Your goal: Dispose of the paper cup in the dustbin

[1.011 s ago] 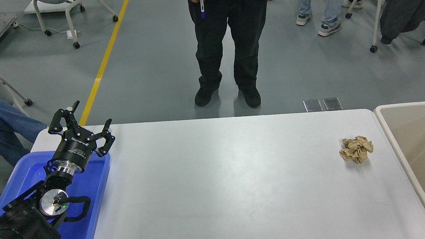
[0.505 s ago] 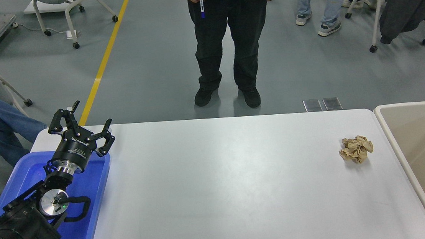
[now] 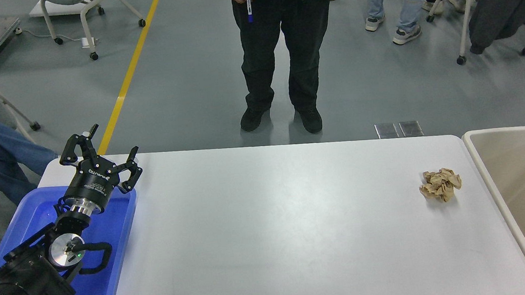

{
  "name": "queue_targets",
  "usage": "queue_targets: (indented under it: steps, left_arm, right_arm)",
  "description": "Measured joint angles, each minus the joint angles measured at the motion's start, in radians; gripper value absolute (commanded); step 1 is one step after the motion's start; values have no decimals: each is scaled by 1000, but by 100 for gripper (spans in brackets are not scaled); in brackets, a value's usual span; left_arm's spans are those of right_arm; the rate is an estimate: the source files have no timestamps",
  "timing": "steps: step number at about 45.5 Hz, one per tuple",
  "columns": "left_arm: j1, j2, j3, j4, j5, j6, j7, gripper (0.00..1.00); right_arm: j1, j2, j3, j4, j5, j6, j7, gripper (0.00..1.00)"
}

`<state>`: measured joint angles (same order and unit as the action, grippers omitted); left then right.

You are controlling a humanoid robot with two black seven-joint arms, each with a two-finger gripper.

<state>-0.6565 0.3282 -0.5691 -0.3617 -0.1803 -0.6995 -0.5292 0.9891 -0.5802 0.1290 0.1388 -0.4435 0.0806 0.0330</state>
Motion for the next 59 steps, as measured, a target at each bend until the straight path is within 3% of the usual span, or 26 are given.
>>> queue_targets:
  steps: [21,35,59]
  left_arm:
    - [0,0,0,0,0,0,0,100]
    - [0,0,0,0,0,0,0,100]
    - [0,0,0,0,0,0,0,100]
  right_arm:
    - [23,-69,492,268,4,1,2,99]
    - [-23,-80,690,411,82,6,7,99]
    - [-234,12,955,576,120,11,202,100]
